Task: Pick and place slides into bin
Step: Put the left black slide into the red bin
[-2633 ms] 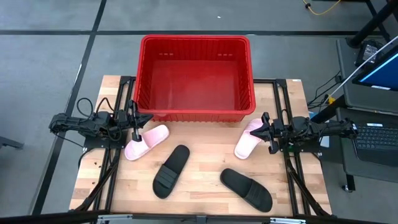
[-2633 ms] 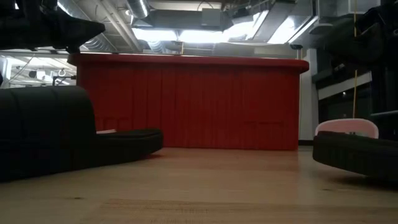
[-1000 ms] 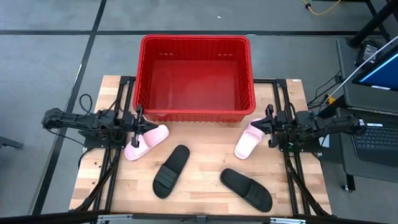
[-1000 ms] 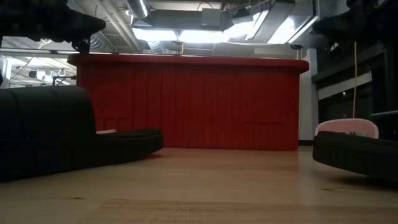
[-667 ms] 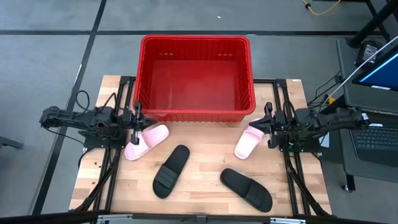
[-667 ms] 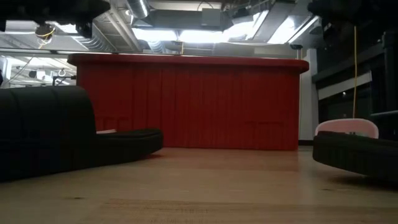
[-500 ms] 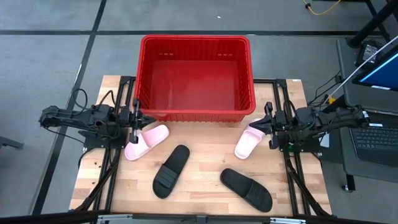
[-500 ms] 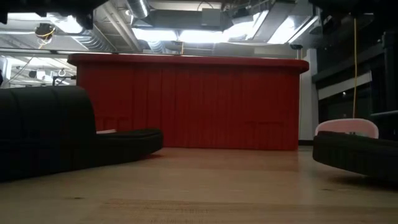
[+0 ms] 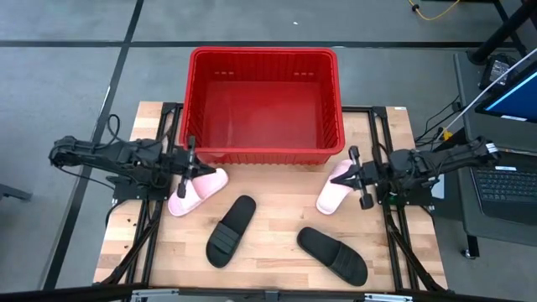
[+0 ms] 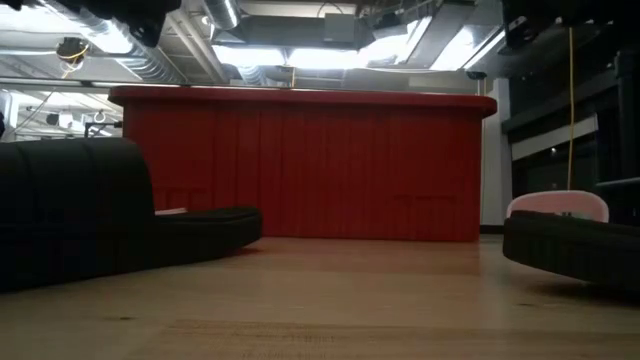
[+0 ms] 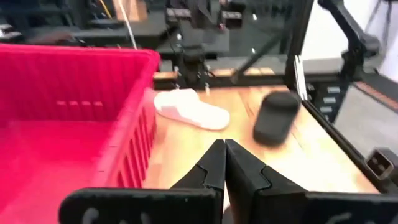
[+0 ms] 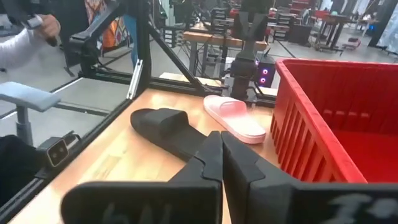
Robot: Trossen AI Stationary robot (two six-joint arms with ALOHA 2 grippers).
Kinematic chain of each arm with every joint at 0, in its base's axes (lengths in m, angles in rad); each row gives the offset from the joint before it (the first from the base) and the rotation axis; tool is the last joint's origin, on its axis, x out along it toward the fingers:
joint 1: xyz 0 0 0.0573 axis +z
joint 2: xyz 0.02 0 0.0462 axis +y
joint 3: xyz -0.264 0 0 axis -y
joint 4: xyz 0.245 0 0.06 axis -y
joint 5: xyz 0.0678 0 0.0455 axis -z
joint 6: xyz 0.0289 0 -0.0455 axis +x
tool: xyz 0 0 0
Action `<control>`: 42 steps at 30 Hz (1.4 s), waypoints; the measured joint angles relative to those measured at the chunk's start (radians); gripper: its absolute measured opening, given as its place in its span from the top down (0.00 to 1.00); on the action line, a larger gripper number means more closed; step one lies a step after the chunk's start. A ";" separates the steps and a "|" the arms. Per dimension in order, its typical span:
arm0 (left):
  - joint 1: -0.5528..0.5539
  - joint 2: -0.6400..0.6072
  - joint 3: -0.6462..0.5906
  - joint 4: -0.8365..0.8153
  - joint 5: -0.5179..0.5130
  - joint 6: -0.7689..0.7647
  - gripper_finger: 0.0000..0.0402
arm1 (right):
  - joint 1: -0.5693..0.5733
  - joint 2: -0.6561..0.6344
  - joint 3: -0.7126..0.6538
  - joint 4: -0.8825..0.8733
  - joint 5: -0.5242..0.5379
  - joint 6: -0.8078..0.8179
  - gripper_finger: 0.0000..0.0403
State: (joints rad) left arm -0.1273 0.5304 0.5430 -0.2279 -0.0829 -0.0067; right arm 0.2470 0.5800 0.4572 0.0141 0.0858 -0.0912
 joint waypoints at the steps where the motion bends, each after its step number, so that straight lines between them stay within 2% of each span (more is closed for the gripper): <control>1: -0.013 0.016 0.008 -0.005 -0.001 0.001 1.00 | 0.000 0.016 0.000 0.011 0.000 -0.001 0.99; 11: -0.166 0.203 0.112 -0.053 -0.048 -0.060 0.99 | 0.000 0.132 0.000 0.091 0.000 0.044 0.99; 18: -0.320 0.338 0.262 -0.246 -0.229 -0.198 0.99 | 0.000 0.159 0.000 0.095 -0.001 0.087 0.99; 22: -0.428 0.403 0.317 -0.270 -0.318 -0.243 0.99 | 0.000 0.172 0.000 0.104 -0.001 0.085 0.99; 31: -0.648 0.526 0.335 -0.269 -0.618 -0.372 0.99 | 0.021 0.206 -0.001 0.148 0.001 0.078 0.99; 37: -0.742 0.630 0.354 -0.252 -0.699 -0.472 0.99 | 0.083 0.212 -0.001 0.160 0.001 0.087 0.99; 42: -0.803 0.743 0.482 -0.301 -0.730 -0.504 0.99 | 0.136 0.212 -0.001 0.190 0.027 0.087 0.99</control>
State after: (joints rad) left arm -0.9305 1.2737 1.0248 -0.5293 -0.8126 -0.5106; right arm 0.3829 0.7921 0.4564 0.2038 0.1132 -0.0044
